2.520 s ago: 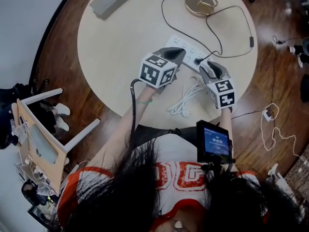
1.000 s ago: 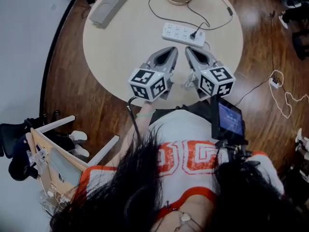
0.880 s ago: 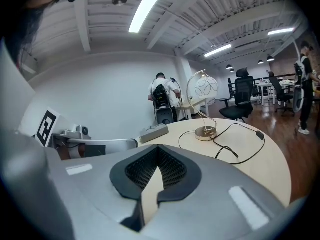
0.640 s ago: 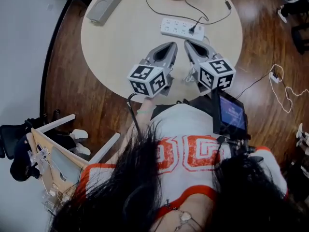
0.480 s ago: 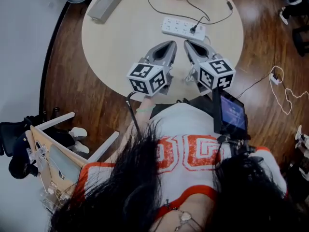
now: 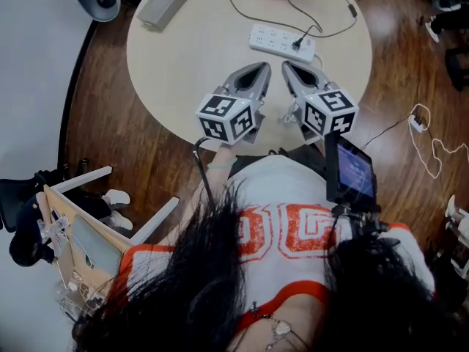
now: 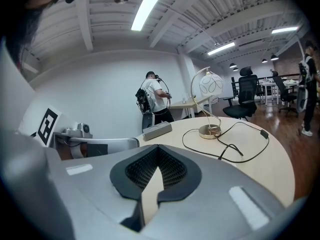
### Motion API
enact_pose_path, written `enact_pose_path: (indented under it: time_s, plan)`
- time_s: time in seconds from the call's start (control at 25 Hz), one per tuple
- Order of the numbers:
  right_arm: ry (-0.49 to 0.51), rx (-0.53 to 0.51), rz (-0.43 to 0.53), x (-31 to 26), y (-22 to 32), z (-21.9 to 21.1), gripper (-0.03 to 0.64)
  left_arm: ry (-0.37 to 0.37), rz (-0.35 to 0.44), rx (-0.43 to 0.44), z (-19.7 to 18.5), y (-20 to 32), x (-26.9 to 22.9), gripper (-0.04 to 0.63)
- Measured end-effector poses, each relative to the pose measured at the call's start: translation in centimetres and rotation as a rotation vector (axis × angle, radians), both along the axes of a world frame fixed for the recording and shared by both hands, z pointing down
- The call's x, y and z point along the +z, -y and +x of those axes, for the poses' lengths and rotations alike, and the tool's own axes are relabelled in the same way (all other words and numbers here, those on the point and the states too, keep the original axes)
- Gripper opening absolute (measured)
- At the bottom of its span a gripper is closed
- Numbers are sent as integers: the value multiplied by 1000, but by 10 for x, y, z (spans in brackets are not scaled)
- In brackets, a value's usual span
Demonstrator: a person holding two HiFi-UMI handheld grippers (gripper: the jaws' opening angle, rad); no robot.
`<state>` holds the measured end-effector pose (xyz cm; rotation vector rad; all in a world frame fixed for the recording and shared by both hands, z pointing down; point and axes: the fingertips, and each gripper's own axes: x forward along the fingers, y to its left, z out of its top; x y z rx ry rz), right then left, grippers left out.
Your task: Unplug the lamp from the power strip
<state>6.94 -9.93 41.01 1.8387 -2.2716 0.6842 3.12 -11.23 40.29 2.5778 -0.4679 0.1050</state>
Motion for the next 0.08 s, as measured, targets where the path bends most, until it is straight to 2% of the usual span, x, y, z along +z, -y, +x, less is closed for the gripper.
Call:
enact_pose_path:
  time_s: [0.08]
  plan:
    - [-1, 0, -2, 0, -1, 0, 0, -1, 2, -1, -1, 0, -1, 0]
